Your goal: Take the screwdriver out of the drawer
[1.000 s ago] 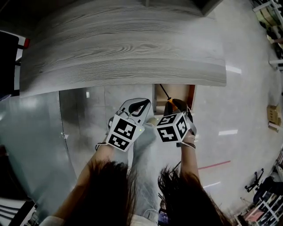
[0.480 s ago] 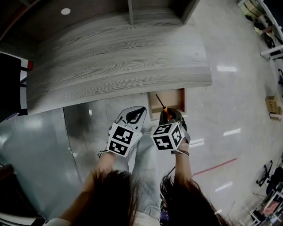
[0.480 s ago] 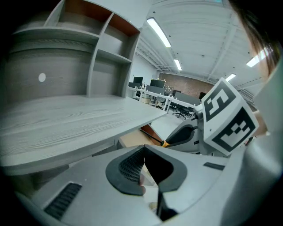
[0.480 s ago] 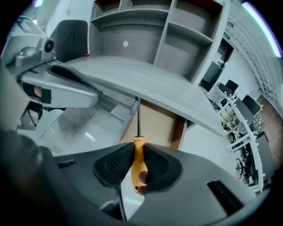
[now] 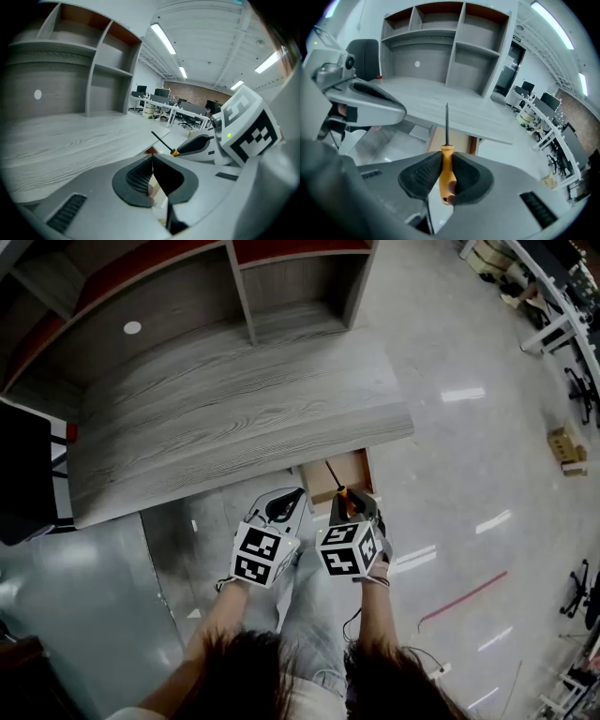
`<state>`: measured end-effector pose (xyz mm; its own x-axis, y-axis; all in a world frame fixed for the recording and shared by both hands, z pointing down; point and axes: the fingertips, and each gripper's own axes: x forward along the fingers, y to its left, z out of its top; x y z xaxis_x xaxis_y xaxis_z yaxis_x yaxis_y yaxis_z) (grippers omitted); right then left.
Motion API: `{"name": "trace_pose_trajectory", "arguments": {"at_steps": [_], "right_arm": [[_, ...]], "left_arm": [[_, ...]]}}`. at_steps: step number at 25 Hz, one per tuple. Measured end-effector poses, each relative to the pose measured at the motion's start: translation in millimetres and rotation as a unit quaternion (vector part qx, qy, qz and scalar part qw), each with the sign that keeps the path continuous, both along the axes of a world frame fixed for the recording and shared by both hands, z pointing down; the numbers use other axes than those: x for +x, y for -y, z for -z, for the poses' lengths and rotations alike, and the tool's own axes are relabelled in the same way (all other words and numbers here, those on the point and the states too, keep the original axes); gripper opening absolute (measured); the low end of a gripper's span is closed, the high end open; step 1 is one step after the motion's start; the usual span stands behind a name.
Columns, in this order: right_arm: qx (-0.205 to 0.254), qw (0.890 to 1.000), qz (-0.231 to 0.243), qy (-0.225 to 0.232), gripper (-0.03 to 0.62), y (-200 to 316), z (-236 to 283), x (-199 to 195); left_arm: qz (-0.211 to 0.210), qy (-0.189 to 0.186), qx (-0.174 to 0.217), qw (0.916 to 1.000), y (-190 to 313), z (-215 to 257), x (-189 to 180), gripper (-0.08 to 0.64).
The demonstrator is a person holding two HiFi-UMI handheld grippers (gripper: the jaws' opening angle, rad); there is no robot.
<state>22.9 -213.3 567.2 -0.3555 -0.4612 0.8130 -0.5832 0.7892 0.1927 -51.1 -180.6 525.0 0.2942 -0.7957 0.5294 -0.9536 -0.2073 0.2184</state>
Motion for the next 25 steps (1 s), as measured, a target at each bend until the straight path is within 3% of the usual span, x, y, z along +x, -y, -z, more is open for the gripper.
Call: {"name": "trace_pose_trajectory", "arguments": {"at_steps": [16,25], "right_arm": [[0.061,0.99,-0.093,0.083,0.087,3.1,102.0,4.8],[0.102,0.976,-0.15,0.121,0.087,-4.9,155.8,22.6]], "left_arm": [[-0.06,0.008,0.042,0.9973,1.8,78.2,9.6,0.017],[-0.087,0.009,0.085,0.9925,2.9,126.0,17.9,0.017]]}}
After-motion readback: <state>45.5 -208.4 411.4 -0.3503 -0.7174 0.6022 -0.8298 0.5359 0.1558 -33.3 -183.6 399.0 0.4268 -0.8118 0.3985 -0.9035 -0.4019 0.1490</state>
